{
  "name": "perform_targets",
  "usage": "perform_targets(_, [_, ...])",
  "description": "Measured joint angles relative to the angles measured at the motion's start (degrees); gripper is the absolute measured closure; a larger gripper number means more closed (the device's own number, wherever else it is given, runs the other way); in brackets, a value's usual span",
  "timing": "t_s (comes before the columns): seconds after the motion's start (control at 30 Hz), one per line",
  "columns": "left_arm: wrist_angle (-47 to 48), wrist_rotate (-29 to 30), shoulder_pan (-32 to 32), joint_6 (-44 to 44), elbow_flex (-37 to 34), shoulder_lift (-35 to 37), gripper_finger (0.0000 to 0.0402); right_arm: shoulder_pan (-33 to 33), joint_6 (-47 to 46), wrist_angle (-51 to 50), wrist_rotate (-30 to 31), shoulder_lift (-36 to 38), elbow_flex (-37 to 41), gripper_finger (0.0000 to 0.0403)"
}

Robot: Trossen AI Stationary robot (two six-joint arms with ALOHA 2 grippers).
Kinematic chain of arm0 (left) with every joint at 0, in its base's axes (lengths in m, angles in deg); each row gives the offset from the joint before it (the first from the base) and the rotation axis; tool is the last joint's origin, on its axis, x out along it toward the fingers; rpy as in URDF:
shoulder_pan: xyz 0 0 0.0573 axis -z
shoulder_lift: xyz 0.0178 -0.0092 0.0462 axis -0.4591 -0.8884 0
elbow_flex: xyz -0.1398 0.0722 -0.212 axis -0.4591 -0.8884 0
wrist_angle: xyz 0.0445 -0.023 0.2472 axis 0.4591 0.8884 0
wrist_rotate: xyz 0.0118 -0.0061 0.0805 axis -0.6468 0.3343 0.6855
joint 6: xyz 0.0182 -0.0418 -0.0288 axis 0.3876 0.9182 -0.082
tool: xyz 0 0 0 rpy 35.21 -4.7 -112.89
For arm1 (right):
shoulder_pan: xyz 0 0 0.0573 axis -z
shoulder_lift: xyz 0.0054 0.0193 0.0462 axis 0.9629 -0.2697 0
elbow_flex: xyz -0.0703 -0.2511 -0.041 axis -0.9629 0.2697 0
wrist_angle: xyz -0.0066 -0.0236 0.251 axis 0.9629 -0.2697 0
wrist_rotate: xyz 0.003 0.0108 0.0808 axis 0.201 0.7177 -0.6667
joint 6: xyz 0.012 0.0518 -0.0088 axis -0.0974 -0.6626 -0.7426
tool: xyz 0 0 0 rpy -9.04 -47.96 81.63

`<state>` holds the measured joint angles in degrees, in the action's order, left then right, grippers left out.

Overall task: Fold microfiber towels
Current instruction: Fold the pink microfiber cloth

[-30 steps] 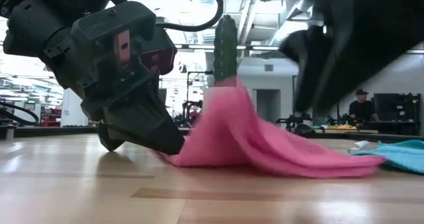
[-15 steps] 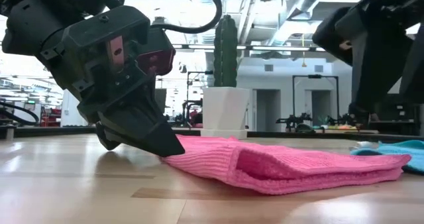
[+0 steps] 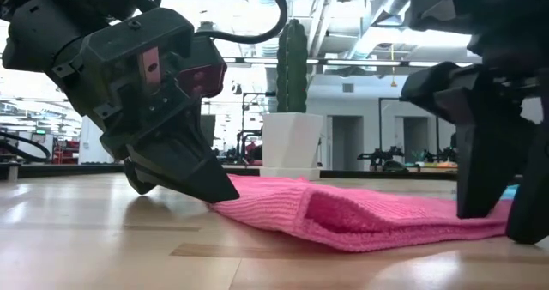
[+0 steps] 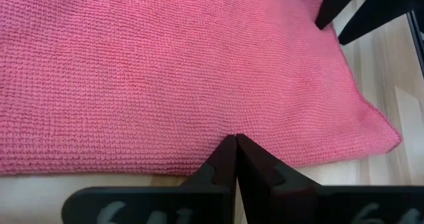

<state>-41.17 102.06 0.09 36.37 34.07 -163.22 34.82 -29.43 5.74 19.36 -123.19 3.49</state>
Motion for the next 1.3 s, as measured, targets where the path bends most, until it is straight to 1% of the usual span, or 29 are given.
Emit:
perform_targets(0.07, [0.02, 0.04, 0.0, 0.0, 0.0, 0.0, 0.0402, 0.37, -0.93, -0.58, -0.84, -0.04, -0.24, 0.0275])
perform_targets(0.23, [-0.02, 0.04, 0.0, 0.02, -0.02, -0.02, 0.0402, 1.48, -1.3, -4.24, -3.08, -0.11, -1.55, 0.0369])
perform_targets(0.3, [-0.11, 0.0, 0.0, 0.38, -0.04, -0.04, 0.0402, 1.88, -0.27, -5.37, -3.76, -0.23, -2.8, 0.0389])
perform_targets(0.47, [-0.22, -0.03, 0.0, 0.48, -0.07, -0.07, 0.0402, 3.36, 4.28, -10.31, -5.64, -0.71, -8.23, 0.0377])
perform_targets(0.57, [-0.26, -0.03, 0.0, 0.85, -0.07, -0.07, 0.0402, 4.87, 7.89, -11.3, -8.2, -0.59, -11.49, 0.0383])
perform_targets(0.67, [-0.39, -0.05, 0.0, 1.07, -0.09, -0.07, 0.0402, 6.67, 11.02, -10.7, -8.84, -0.58, -13.5, 0.0391])
perform_targets(0.83, [-0.74, -1.34, -0.04, 1.18, -0.11, -0.09, 0.0402, 11.01, 12.39, -10.96, -9.36, -0.5, -13.73, 0.0383])
perform_targets(0.97, [-0.76, -1.99, 0.07, 1.25, -0.11, -0.09, 0.0401, 14.28, 13.64, -10.87, -11.66, -0.5, -13.73, 0.038])
perform_targets(1.07, [-0.79, -2.34, 0.05, 1.37, -0.11, -0.07, 0.0401, 16.2, 15.25, -10.83, -13.49, -0.5, -13.66, 0.0383])
perform_targets(1.2, [-0.79, -2.5, 0.07, 1.89, -0.11, -0.07, 0.0402, 18.28, 16.8, -11.14, -13.61, -0.5, -13.45, 0.0383])
perform_targets(1.3, [-0.81, -2.67, 0.07, 2.03, -0.11, -0.07, 0.0401, 19.53, 17.81, -11.16, -14.06, -0.5, -13.45, 0.0376])
